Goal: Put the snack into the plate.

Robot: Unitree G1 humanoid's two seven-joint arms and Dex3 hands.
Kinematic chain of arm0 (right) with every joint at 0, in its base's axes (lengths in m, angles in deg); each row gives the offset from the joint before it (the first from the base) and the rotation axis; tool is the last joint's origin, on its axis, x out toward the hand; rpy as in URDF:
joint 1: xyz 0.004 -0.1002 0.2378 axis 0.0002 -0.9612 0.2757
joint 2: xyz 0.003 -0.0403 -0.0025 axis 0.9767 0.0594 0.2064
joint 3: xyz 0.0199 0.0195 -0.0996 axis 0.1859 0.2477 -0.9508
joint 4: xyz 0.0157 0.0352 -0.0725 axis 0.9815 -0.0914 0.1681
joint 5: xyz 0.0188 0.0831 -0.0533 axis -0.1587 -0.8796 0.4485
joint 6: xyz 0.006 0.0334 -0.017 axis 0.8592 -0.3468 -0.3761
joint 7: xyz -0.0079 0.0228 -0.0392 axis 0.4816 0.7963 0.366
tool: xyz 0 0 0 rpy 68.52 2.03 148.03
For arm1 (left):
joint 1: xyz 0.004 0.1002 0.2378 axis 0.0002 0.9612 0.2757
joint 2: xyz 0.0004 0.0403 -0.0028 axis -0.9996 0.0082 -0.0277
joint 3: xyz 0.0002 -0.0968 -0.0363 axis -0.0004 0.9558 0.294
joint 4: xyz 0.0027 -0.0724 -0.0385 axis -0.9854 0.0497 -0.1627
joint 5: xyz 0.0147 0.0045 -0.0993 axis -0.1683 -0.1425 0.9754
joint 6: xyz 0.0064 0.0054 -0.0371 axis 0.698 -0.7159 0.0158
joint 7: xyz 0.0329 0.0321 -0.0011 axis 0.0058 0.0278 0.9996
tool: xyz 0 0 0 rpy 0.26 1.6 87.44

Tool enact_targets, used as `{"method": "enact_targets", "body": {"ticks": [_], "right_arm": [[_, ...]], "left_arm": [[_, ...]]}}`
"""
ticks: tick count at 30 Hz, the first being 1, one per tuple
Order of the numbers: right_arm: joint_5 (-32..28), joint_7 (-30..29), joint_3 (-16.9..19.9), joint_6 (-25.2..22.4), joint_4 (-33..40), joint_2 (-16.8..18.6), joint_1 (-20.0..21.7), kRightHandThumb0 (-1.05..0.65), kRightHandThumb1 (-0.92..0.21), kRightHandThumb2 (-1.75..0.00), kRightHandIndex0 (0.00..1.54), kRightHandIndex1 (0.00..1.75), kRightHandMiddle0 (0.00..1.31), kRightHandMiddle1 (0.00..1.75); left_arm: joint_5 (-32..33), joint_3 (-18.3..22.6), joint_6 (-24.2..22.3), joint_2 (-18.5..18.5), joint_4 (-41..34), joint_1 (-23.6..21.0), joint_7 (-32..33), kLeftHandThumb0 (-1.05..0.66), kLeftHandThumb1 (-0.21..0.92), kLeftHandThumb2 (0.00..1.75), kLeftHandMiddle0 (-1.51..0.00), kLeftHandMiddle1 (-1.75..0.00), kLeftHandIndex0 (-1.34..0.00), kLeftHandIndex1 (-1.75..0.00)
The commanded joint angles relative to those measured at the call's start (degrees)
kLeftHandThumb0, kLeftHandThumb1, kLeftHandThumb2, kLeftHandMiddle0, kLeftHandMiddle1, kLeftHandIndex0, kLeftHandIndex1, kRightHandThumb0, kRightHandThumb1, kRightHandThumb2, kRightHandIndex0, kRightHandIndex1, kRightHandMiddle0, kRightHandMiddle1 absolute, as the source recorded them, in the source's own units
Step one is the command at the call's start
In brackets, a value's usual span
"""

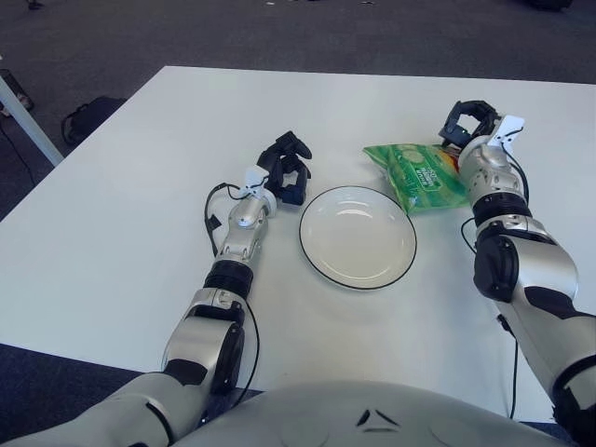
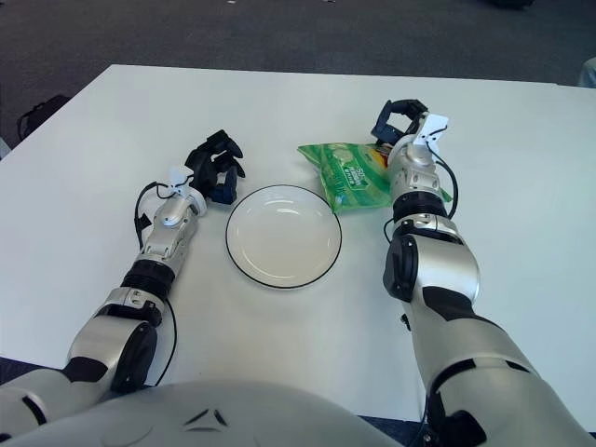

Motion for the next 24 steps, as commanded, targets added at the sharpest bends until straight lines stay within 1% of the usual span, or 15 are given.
{"method": "enact_targets", "body": {"ticks": [1, 5, 10, 17, 24], "right_arm": [[-2.29, -0.4, 1.86, 0.11, 1.86, -1.54, 4.4, -0.51, -0.23, -1.43, 1.23, 1.75, 0.69, 1.75], [-3.94, -2.89, 3.07, -1.76, 7.56, -0.72, 5.84, -0.53, -0.19, -1.47, 1.26, 1.75, 0.71, 1.75], [-5.18, -3.15, 3.8, -2.53, 11.13, -0.01, 5.01, -0.54, -0.18, -1.49, 1.27, 1.75, 0.73, 1.75], [-9.29, -3.49, 6.52, -3.77, 18.47, 1.18, 4.33, -0.53, -0.19, -1.47, 1.29, 1.75, 0.72, 1.75], [-11.2, -5.53, 7.71, -9.59, 26.75, 0.3, 4.46, -0.52, -0.21, -1.44, 1.28, 1.75, 0.7, 1.75]], "left_arm": [[-0.25, -0.1, 0.23, 0.24, 2.76, 6.04, 0.57, -0.01, 0.13, 1.54, -0.64, -1.75, -0.63, -1.75], [-0.32, -0.23, -0.06, 0.18, 2.31, 6.38, 0.47, -0.01, 0.12, 1.54, -0.64, -1.75, -0.63, -1.75], [-0.27, -0.25, -0.19, 0.16, 2.1, 6.59, 0.29, -0.01, 0.12, 1.54, -0.64, -1.75, -0.63, -1.75], [-0.43, -0.44, -0.96, -0.04, 1.62, 6.83, 0.33, -0.01, 0.13, 1.54, -0.64, -1.75, -0.63, -1.75], [-0.34, -0.45, -1.4, -0.06, 1.52, 6.84, 0.31, -0.01, 0.13, 1.53, -0.64, -1.75, -0.63, -1.75]]}}
